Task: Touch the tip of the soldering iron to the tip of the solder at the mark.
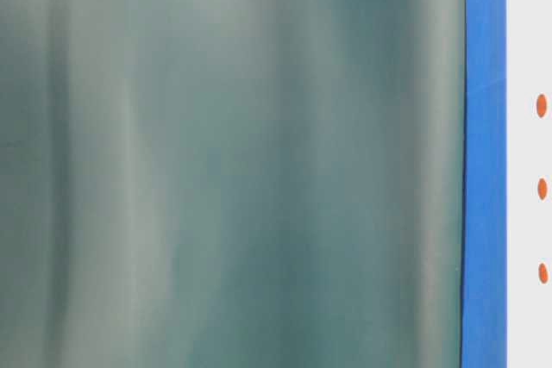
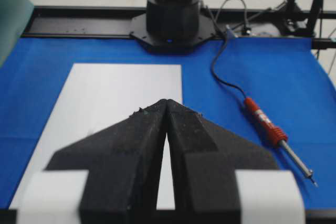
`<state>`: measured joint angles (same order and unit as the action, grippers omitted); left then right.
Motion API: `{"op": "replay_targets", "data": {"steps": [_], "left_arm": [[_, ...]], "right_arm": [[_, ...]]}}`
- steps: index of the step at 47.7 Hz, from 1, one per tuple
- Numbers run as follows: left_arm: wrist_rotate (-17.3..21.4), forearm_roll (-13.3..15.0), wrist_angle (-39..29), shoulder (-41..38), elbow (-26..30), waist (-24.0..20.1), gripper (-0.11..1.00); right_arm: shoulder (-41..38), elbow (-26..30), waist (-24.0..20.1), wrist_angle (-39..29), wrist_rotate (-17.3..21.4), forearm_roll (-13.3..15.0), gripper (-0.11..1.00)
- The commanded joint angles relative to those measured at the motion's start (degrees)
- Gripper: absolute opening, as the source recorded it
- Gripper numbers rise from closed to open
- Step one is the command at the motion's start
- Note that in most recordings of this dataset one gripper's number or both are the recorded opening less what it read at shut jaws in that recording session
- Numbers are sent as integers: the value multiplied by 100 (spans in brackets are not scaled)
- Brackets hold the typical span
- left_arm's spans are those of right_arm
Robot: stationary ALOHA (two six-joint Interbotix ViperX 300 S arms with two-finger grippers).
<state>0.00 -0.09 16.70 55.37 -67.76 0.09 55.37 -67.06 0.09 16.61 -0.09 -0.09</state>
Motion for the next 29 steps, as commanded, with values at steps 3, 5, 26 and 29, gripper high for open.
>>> {"op": "replay_targets", "data": {"steps": [3,5,26,29], "left_arm": [[-70,0,0,-97,185,369,1],[-70,0,-9,-88,167,439,1],[-97,9,642,-984,105,1371,1],[-123,18,940,-1354,105,1556,1]], "right_arm": [[-105,158,-211,-79,26,-9,-1],[-167,255,-308,-264,44,-9,-5],[-958,475,-1204,-668,431,-26,-3],[-1063,475,-1354,-686,536,-26,2]]}}
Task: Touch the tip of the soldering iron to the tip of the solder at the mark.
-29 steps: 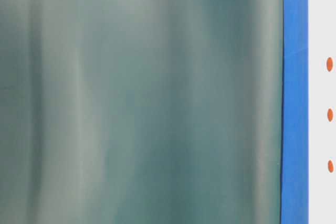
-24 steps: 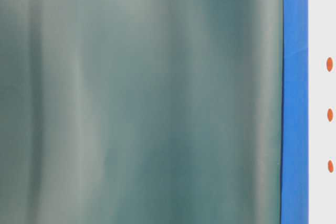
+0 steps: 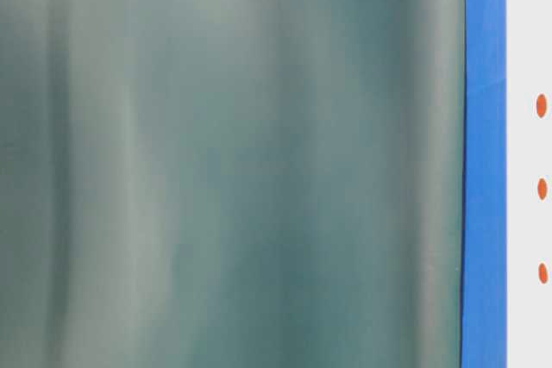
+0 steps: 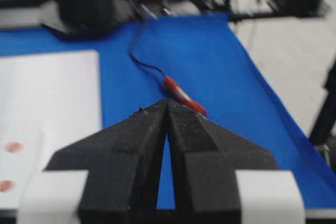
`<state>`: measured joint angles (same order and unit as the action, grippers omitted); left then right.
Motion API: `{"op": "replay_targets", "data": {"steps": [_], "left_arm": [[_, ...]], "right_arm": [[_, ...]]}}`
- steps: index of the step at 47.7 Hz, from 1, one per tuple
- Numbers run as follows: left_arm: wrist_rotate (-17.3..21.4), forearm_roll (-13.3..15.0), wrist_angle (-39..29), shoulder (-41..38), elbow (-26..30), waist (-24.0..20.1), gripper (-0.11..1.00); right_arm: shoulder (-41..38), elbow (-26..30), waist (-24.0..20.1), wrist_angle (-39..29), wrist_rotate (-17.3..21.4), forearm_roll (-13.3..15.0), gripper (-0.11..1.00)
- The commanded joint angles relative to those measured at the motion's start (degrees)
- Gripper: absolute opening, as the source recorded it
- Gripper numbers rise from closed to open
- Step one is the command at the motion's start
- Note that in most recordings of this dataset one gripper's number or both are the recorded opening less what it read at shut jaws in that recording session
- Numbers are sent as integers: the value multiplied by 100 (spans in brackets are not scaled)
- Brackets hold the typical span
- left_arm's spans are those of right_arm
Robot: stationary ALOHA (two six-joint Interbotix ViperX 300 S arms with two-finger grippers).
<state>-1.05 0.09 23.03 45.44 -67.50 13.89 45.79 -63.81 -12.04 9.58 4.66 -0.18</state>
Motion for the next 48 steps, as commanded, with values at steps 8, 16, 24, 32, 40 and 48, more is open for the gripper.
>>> {"op": "replay_targets", "data": {"steps": [8,16,24,32,40,48], "left_arm": [[-237,0,888,-1248,149,439,20],[-422,0,896,-2092,281,747,71],[-431,0,923,-2725,369,1195,80],[-475,26,1195,-3322,396,1389,79],[-483,35,1477,-4043,431,1450,79],[-483,44,1617,-4676,545,1450,78]], "right_arm": [[-316,149,-439,-9,299,-18,38],[-642,123,-721,9,422,-26,87],[-1222,44,-949,281,439,-70,89],[-2048,-185,-1125,1274,448,-202,90],[-2918,-272,-1310,2057,448,-439,90],[-3788,-220,-1397,2698,448,-650,90]]}}
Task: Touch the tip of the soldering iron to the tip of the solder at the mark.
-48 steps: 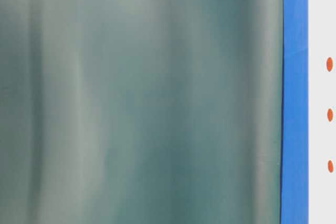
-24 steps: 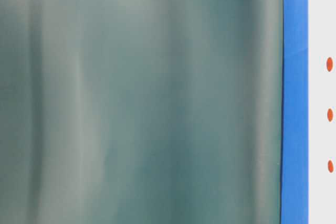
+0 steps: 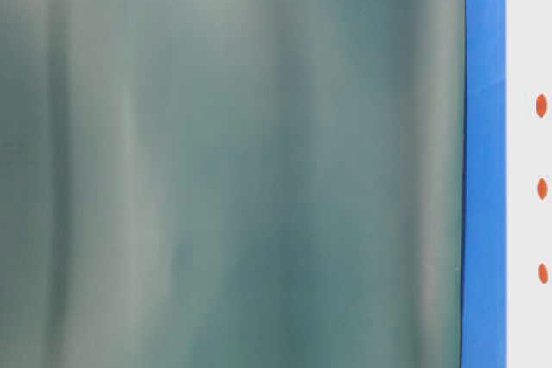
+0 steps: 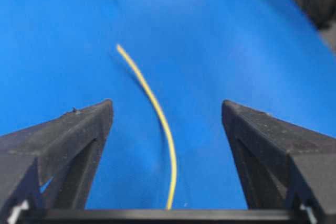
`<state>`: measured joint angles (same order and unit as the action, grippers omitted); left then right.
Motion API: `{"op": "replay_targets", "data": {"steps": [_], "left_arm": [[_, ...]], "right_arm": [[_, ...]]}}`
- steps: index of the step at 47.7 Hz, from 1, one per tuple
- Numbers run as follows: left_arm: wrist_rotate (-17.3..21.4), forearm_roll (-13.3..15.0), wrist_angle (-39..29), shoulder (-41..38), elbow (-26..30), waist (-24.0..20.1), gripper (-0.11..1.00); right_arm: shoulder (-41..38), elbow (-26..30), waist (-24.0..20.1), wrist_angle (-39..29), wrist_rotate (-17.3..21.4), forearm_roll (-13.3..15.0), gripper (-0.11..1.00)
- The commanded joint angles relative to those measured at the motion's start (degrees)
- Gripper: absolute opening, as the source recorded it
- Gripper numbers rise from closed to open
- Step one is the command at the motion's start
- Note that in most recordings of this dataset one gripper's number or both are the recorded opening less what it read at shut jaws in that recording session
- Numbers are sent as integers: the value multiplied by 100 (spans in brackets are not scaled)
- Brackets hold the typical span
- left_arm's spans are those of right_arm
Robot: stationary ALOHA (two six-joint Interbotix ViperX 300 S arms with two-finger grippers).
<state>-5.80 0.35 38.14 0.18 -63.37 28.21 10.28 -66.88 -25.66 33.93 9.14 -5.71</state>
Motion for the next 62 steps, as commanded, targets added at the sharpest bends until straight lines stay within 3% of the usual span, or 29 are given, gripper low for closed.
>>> {"op": "replay_targets", "data": {"steps": [1,9,23,27,32,37,42,47,50,62], "left_arm": [[0,18,114,-211,132,18,78],[-9,70,114,-598,229,18,77],[0,70,105,-1002,387,18,74],[9,70,79,-1055,413,18,67],[9,70,35,-1063,422,18,47],[9,70,-132,-1063,457,18,21],[0,70,-360,-1072,519,18,1],[9,70,-492,-1081,563,9,1],[9,70,-527,-1081,580,9,1],[9,70,-545,-976,642,9,1]], "right_arm": [[-325,88,-44,325,0,-141,90],[-1002,132,-158,844,0,-439,90],[-1731,413,-308,1151,53,-466,84],[-1854,475,-325,1169,105,-466,82],[-1925,501,-325,1187,114,-466,77],[-2057,554,-325,1187,105,-466,66],[-2364,642,-352,1187,105,-457,40],[-2602,703,-352,1187,105,-466,15],[-2602,694,-352,1187,105,-466,6],[-2522,712,-352,1160,105,-466,6]]}}
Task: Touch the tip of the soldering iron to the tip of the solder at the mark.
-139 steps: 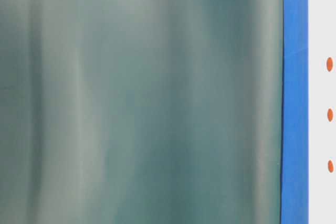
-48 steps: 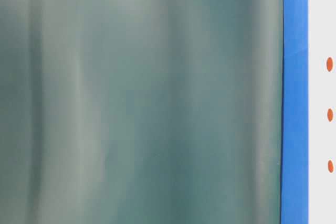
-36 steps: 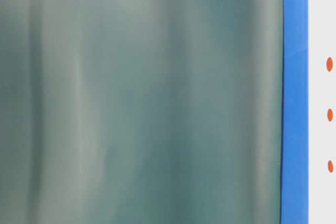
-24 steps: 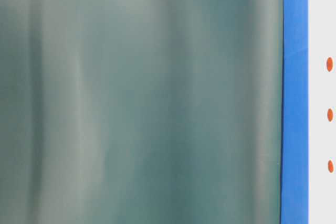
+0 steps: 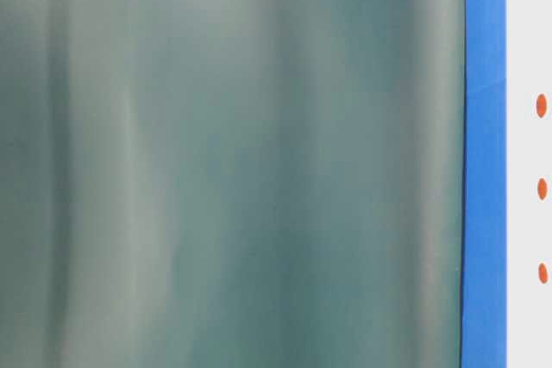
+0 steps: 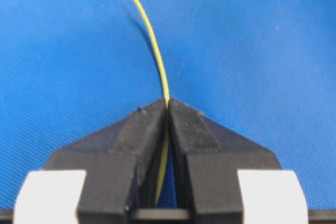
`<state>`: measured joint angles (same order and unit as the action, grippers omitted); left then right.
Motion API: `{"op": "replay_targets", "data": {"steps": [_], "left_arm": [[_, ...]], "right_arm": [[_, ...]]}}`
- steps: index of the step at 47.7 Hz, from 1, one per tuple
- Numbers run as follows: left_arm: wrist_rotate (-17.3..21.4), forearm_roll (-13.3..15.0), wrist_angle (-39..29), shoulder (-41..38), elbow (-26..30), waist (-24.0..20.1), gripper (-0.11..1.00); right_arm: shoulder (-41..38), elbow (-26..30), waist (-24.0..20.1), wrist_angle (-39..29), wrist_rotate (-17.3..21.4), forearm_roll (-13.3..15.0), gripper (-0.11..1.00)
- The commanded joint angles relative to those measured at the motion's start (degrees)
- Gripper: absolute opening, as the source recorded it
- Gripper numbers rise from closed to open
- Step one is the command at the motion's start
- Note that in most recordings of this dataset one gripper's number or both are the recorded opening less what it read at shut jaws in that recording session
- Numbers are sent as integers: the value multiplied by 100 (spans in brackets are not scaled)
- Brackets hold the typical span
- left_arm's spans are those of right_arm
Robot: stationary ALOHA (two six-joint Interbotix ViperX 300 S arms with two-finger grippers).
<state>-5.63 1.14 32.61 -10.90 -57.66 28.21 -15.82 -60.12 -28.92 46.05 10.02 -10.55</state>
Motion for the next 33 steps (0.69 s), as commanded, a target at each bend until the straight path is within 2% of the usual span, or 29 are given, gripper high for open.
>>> {"op": "replay_targets", "data": {"steps": [1,7,12,33], "left_arm": [[-9,-9,0,158,70,9,1],[-9,-9,-220,431,105,18,1],[-9,-9,-703,773,185,18,1],[0,-53,-3524,2408,896,-193,1]], "right_arm": [[123,18,-26,-70,18,18,6],[519,-35,-18,-272,-9,18,6],[984,-44,44,-686,-88,18,6],[3067,334,527,-3533,-562,35,6]]}}
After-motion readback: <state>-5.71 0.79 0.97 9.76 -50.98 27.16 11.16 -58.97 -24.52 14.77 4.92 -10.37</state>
